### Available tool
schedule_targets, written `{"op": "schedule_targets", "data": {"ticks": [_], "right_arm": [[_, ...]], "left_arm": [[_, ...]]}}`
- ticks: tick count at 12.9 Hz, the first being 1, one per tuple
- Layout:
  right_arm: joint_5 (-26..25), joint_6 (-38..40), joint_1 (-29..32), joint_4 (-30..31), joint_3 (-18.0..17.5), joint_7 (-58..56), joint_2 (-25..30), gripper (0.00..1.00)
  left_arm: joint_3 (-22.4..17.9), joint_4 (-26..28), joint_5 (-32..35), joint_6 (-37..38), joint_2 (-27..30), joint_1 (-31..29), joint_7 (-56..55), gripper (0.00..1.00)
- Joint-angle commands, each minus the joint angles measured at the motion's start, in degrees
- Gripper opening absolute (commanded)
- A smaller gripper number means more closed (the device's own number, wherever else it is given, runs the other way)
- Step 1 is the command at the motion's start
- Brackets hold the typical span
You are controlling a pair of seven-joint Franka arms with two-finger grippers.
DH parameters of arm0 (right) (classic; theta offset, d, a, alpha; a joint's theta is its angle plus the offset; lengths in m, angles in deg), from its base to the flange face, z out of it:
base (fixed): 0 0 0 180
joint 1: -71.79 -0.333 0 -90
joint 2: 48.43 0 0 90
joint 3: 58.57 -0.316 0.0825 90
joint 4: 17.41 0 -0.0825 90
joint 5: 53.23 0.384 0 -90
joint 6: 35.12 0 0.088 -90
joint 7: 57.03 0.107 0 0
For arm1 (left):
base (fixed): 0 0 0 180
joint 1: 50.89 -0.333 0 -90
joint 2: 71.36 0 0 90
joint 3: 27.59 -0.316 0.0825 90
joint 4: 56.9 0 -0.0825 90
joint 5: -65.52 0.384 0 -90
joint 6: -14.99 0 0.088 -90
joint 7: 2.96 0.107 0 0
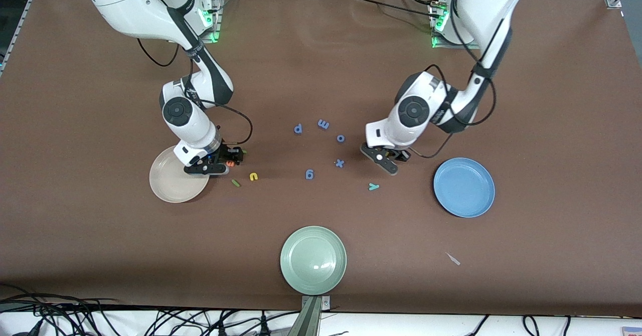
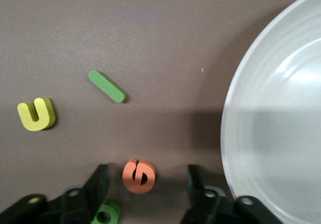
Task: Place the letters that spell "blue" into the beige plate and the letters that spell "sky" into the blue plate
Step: 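Drop the k on the blue plate while the right gripper grasps the orange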
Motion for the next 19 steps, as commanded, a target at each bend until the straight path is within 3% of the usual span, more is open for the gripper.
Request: {"op": "schedule_targets", "data": {"ticks": [1,2,3,4,5,6,9,13,15,17,19], "right_arm": [[-1.0,-0.6,0.6,-1.3,-0.7,0.1,-1.2,0.45],[-1.0,-0.5,0.6,-1.4,-0.7,-0.1,-1.2,0.37],[-1.1,-0.1,0.6,-1.9,-0.7,-0.5,-0.9,0.20],[-1.1,1.1,0.7,-2.2,-0.7,-0.7,-0.4,0.12],[-1.1,3.9,0.7,-3.1,-0.7,-0.9,0.7,0.11],[-1.1,9.2,0.7,-5.0,-0.7,-1.4,2.6,0.11],[-1.1,22.8,2.6,-11.0,-0.4,-10.6,5.9,0.12],[-1.3,19.9,7.5,-9.8,2.4,-28.4,5.6,0.19],[-0.6,19.7,7.5,-9.6,2.6,-27.4,5.2,0.48],[-0.7,19.7,7.4,-9.6,2.1,-23.2,4.5,0.52],[-0.9,19.7,7.3,-9.9,0.0,-19.3,4.2,0.52]], "left_arm": [[0.0,-1.5,1.2,5.5,2.5,-5.9,7.9,0.09],[0.1,-1.4,1.2,5.5,2.5,-9.1,12.6,0.10],[0.0,-1.4,1.2,5.5,2.1,-11.5,16.7,0.10],[0.0,-1.3,1.2,5.5,1.7,-13.5,19.0,0.10],[-0.1,-1.3,1.4,5.3,1.2,-14.0,19.7,0.24],[-0.1,-1.3,3.0,5.3,0.8,-14.3,19.8,0.99],[0.6,-1.4,4.4,5.8,1.6,-13.5,17.2,1.00],[5.4,-0.8,4.0,10.1,2.8,-11.2,0.1,1.00],[8.5,0.2,3.6,9.7,2.6,-11.1,-8.1,1.00],[10.8,1.7,3.7,8.6,2.1,-10.7,-15.1,1.00],[10.8,6.7,3.7,1.3,2.0,-10.6,-15.6,1.00]]}}
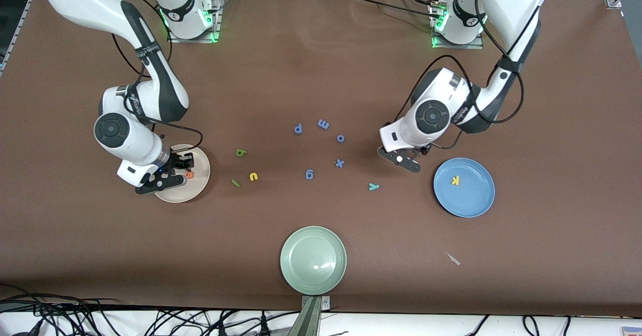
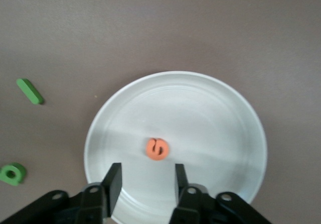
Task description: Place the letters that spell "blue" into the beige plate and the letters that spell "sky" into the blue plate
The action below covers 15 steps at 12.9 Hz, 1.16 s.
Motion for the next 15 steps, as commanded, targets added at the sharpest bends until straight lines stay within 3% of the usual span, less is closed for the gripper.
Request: {"op": "schedule_targets", "data": {"ticks": [1,4,7,10,11,12,13,15], "right_arm": [[-0.5,-0.6,-0.3,0.1,-2.8,5.9,0.1,0.53],[-0.7,-0.6,-5.5,-5.3,-4.2,14.6,-4.2,0.57],[-0.6,-1.9,-7.0,-9.3,-4.2,17.2,-9.3,0.57],[-1.4,-7.5,-7.0,-8.9,-4.2,17.1,-11.6,0.57],[-3.0,-8.0,-7.0,-8.9,-4.2,17.2,-12.1,0.57],[-3.7,-9.2,-7.0,-8.9,-4.1,17.2,-12.7,0.57],[-3.8,-10.1,-7.0,-8.7,-4.1,17.2,-13.3,0.57],[-3.9,-10.3,-6.9,-8.5,-4.1,17.2,-13.3,0.51]], "left_arm": [[0.1,7.2,2.1,-9.0,0.7,-0.2,-2.0,1.00],[0.0,7.9,2.3,-12.3,-0.6,1.1,-2.1,1.00],[0.1,7.9,7.1,-15.5,-2.6,1.1,-2.4,0.98],[0.0,8.0,7.2,-17.7,-4.3,1.2,-2.4,0.87],[0.0,8.0,7.2,-18.3,-4.9,1.1,-2.3,0.81],[0.0,8.0,7.3,-18.3,-4.8,0.8,-1.8,0.68],[0.0,8.0,8.0,-18.3,-4.8,0.7,-1.8,0.48],[0.0,8.0,8.6,-18.3,-4.9,0.7,-1.8,0.31]]}}
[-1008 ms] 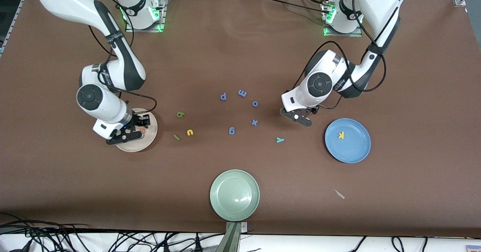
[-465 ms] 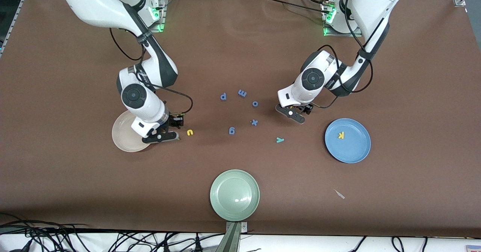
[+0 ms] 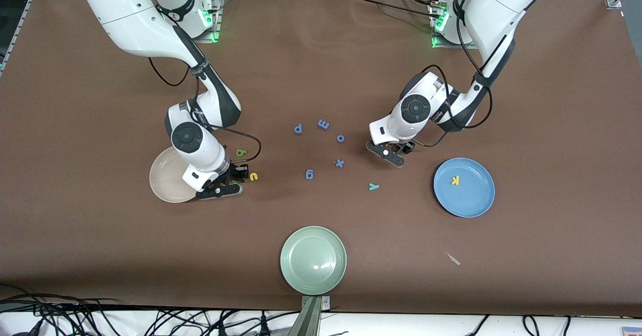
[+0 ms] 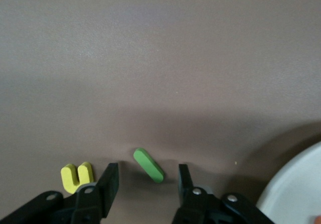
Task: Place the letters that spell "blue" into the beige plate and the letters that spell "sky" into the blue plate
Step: 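Drop the s on the blue plate while the right gripper drops the stick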
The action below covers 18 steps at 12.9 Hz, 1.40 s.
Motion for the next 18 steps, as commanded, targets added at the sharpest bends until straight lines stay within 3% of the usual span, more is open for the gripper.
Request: {"op": "schedule_targets", "data": {"ticks": [1,2,5,6,8,12,13,14,15,16,18], "right_arm": [[-1.3,-0.4,0.3,-1.0,-0.3,0.6,-0.8,0.45],[-1.3,-0.4,0.3,-0.9,-0.3,0.6,-0.8,0.38],[-1.3,-0.2,0.3,-0.6,-0.1,-0.1,-0.7,0.06],[-1.3,-0.1,0.4,-0.6,0.1,-0.5,-0.3,0.00],[-1.4,2.4,0.5,-0.5,0.4,-1.1,2.2,0.00],[-1.4,13.4,3.7,2.2,0.7,-11.6,11.0,0.00],[-1.3,13.4,4.7,4.7,1.6,-15.2,13.3,0.00],[-1.3,13.0,4.8,7.5,3.3,-17.1,15.3,0.00],[-1.3,12.2,4.8,10.0,4.3,-18.3,16.7,0.01],[-1.0,11.0,5.0,12.7,5.2,-18.9,17.6,0.07],[-0.2,10.1,5.0,14.5,5.2,-17.4,18.1,0.41]], "left_arm": [[0.1,0.1,2.0,-0.6,0.1,-0.3,-0.5,0.19],[0.2,0.1,2.0,-0.5,0.3,-0.3,-0.5,0.07],[0.1,-1.7,2.0,3.4,3.7,-0.7,1.4,0.07],[0.0,-3.9,2.0,6.8,4.7,-0.9,2.7,0.07],[-0.2,-9.0,2.0,13.7,5.2,-3.1,8.4,0.08],[-0.2,-10.7,2.0,14.4,4.5,-11.7,27.6,0.13],[-0.3,-10.7,2.1,14.4,4.3,-12.7,29.2,0.18],[-0.4,-10.7,2.0,14.4,4.0,-13.2,29.9,0.75],[-0.3,-10.7,2.0,14.4,4.0,-13.4,29.7,1.00],[-0.2,-10.7,2.0,14.5,4.1,-12.7,29.0,1.00],[0.3,-11.6,1.8,14.7,4.1,-11.9,27.6,1.00]]}}
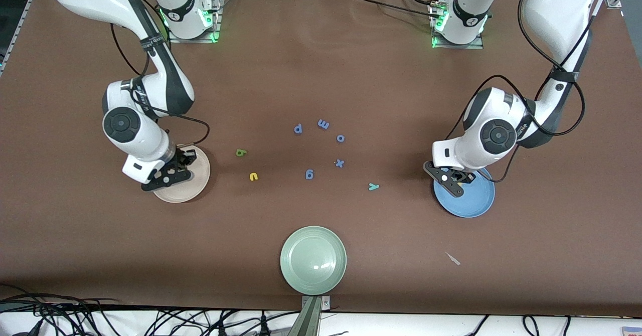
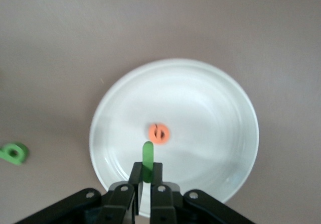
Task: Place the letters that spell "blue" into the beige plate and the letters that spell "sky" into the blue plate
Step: 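Drop the s on the blue plate while the right gripper drops the stick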
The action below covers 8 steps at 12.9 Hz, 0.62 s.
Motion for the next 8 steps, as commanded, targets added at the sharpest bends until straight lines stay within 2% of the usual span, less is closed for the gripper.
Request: {"op": "schedule_targets", "data": {"ticks": [1,3,4,6,8], "right_arm": [[0.9,-1.5,-0.4,3.8,-1.0,3.3,2.4,0.49],[0.9,-1.7,-0.7,1.7,-5.3,11.4,0.9,0.52],[0.9,-1.8,-1.9,-1.1,-6.9,16.3,-1.4,0.53],[0.6,-1.8,-6.0,-8.5,-7.7,25.1,-7.9,0.56],[0.2,-3.3,-9.1,-12.1,-7.7,28.6,-12.6,0.57]], "left_arm": [[0.6,-1.9,1.6,0.7,0.1,2.1,-2.0,1.00],[0.5,-5.5,1.6,0.7,-1.6,6.5,-2.3,1.00],[0.2,-8.1,1.6,0.7,-3.6,8.8,-2.4,1.00],[0.2,-12.9,1.7,0.7,-8.0,10.3,-2.4,1.00],[0.1,-16.2,4.1,0.7,-11.9,13.2,-0.8,1.00]]}}
